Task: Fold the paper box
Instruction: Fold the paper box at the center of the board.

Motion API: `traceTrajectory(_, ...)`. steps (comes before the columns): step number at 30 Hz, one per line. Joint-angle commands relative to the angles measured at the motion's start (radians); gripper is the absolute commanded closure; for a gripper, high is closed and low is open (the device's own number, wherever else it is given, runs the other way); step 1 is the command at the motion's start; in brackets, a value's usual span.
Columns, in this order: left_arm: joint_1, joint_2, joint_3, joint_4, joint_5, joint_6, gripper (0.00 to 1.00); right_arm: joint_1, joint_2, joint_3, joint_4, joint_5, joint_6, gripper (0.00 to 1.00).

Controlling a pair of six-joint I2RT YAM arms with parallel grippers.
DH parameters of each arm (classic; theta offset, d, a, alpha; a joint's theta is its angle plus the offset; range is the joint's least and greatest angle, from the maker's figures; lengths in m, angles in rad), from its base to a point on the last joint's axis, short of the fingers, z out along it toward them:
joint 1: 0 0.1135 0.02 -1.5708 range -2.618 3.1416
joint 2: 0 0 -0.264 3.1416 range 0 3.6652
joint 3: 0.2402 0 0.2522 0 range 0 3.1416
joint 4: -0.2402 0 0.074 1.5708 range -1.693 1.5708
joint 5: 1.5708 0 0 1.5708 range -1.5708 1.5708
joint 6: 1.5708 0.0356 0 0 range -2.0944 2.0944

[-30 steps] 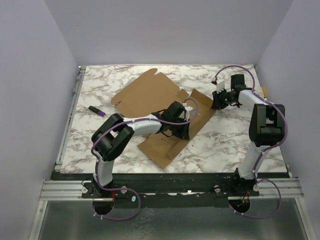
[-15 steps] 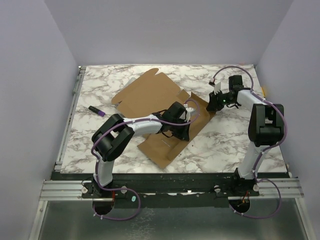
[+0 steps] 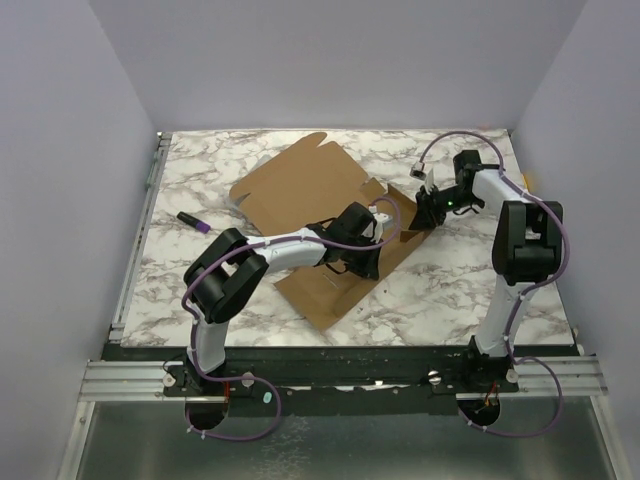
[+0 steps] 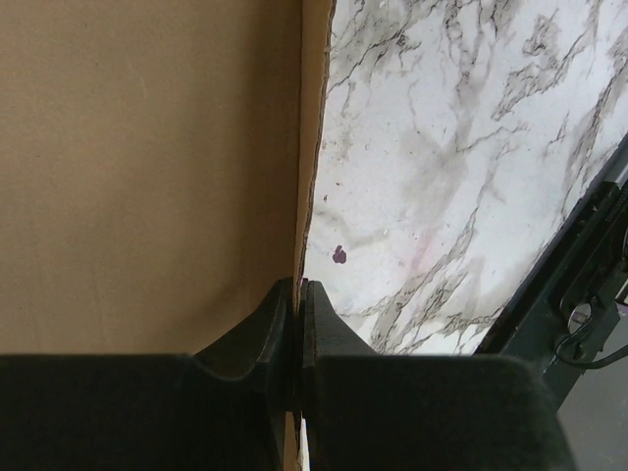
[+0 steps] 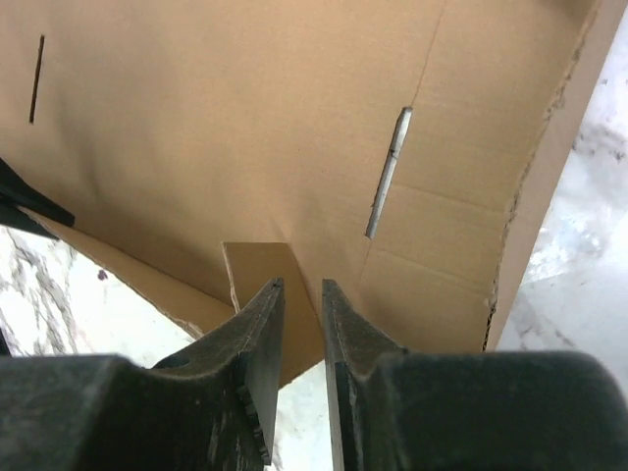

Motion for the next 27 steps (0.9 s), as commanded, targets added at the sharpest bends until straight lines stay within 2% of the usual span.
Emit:
traceTrajectory(1,0.004,0.005,0.035,-0.01,-0.037,0.058,1.0,0.007,0.07,0.111,-0.253,-0.034,-0.194,0.71)
traceTrajectory(4,0.004,0.0,0.034,-0.044,-0.045,0.127,1.0,0.007,0.149,0.213,-0.392,-0.039,-0.262,0.7)
traceTrajectory(6,0.005,-0.001,0.035,-0.07,-0.059,0.165,1.0,0.007,0.145,0.227,-0.338,-0.005,-0.191,0.69)
traceTrajectory(10,0.004,0.006,0.034,-0.099,-0.062,0.198,1.0,0.007,0.065,0.199,-0.138,0.019,-0.036,0.6)
traceTrajectory(15,0.002,0.014,0.032,-0.106,-0.055,0.21,1.0,0.007,0.04,0.256,-0.248,-0.044,-0.145,0.5)
traceTrajectory(20,0.003,0.013,0.035,-0.109,-0.049,0.212,1.0,0.007,0.001,0.215,-0.31,-0.044,-0.314,0.4)
traceTrajectory(27,-0.006,0.01,0.036,-0.109,-0.044,0.198,1.0,0.059,-0.014,0.152,-0.193,0.033,-0.209,0.34)
